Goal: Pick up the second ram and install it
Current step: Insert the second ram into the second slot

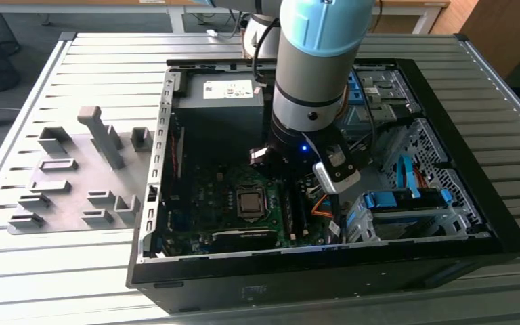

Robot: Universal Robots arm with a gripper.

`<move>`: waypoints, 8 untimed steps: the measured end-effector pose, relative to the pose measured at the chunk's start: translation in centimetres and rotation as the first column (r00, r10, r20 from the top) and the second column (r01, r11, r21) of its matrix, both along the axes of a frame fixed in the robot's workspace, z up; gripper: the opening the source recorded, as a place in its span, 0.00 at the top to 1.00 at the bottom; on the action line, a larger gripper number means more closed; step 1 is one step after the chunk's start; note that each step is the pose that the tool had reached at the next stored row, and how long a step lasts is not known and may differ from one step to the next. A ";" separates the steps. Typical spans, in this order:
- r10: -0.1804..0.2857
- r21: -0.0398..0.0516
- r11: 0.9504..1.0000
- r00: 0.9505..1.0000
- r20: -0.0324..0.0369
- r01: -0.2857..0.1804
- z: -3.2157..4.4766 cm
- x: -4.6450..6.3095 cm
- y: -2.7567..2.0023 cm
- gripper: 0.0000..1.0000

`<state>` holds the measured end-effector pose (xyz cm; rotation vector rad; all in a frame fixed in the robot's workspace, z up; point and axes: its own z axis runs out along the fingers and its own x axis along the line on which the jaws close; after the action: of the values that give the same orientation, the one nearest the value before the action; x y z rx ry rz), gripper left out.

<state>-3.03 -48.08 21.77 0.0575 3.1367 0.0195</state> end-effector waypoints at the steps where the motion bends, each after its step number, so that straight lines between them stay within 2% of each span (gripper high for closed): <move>1: 0.000 0.000 1.000 1.000 0.000 0.000 0.00 0.0 0.00 0.86; 8: 0.000 0.000 1.000 1.000 -0.001 0.000 0.25 0.0 0.01 0.86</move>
<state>-3.03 -48.07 22.03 0.0576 3.1378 0.0196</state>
